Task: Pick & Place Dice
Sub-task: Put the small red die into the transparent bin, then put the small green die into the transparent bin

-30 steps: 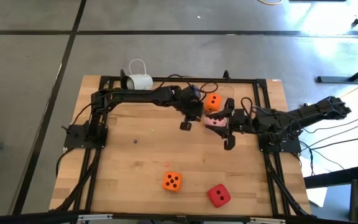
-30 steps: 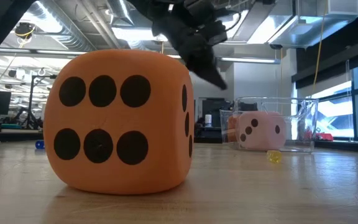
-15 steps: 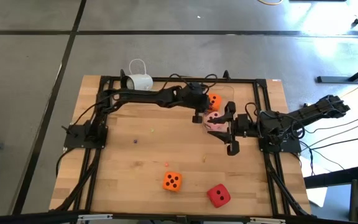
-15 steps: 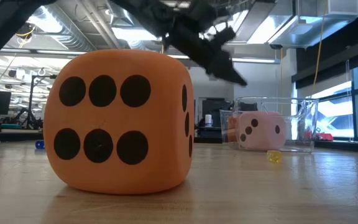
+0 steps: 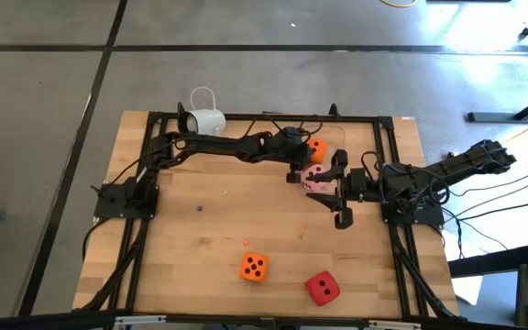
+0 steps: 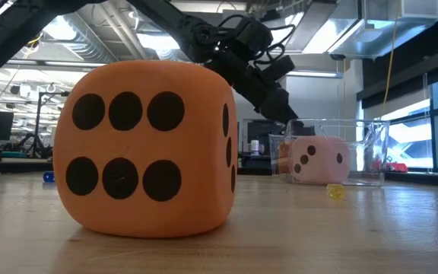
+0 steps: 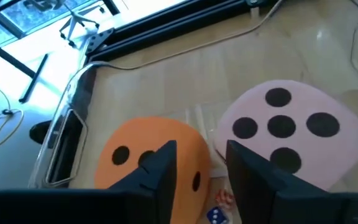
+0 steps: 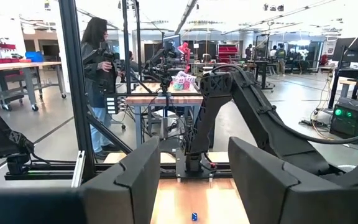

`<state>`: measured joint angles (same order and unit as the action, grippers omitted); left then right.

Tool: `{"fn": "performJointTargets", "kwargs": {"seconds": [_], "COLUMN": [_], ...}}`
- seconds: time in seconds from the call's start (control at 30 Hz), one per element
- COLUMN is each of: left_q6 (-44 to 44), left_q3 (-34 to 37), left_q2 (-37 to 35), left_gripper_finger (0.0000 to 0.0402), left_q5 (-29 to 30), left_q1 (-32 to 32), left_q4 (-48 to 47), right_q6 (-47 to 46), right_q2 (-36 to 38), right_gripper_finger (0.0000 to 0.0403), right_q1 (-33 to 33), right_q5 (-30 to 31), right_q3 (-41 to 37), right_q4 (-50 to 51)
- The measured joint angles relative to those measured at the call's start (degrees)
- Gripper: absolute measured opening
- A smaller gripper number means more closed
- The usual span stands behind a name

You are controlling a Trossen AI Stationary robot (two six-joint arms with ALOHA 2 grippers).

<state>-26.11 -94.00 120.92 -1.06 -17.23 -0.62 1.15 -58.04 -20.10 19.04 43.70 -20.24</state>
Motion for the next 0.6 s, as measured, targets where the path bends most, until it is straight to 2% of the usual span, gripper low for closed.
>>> {"fn": "performJointTargets", "kwargs": {"seconds": [0.3,0.47,0.6], "left_q6": [1.1,6.7,9.7], "left_q3": [0.0,0.0,0.0], "left_q2": [-0.4,-2.8,-4.9], "left_gripper_finger": [0.0159,0.0152,0.0144], "left_q5": [2.0,2.3,-3.1], "left_q1": [0.0,0.3,0.6], "left_q4": [-1.6,-10.1,-19.4], "right_q6": [0.2,0.8,1.0], "right_q2": [0.0,0.0,0.0], "right_gripper_finger": [0.0190,0.0190,0.0190], "right_q1": [0.0,0.0,0.0], "right_q5": [0.0,0.0,0.0], "right_q3": [0.0,0.0,0.0], "right_q4": [0.1,0.8,0.9]}}
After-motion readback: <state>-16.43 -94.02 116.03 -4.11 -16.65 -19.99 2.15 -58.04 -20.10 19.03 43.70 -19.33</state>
